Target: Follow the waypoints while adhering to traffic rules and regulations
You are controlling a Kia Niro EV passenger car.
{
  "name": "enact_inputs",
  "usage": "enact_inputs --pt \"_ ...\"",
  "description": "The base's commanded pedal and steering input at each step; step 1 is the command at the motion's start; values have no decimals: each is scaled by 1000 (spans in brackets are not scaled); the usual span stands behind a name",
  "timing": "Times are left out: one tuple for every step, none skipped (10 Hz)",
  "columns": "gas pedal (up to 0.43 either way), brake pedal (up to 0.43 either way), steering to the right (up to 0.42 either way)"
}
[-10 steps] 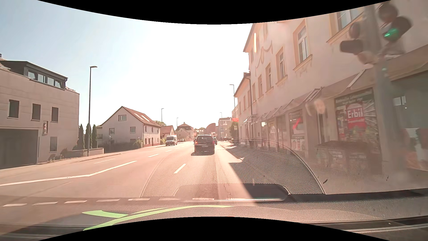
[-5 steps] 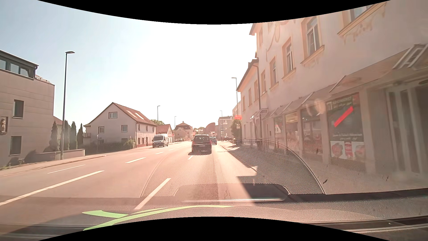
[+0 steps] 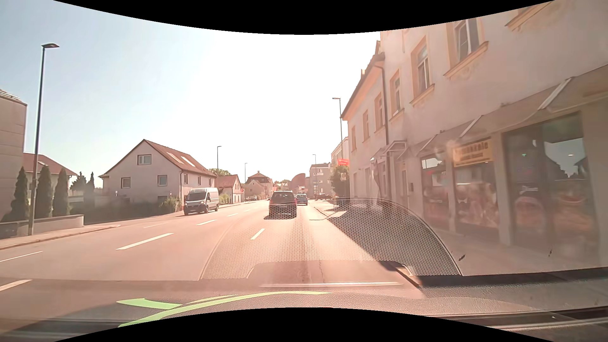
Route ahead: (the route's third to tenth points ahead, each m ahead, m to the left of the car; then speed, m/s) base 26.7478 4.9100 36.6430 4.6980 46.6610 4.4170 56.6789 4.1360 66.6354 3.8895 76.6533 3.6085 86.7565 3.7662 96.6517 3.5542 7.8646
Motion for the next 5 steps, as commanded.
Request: enact_inputs --pt "79 0 -1" --pt "79 0 -3" --pt "79 0 -6" --pt "79 0 -7" --pt "79 0 -7"
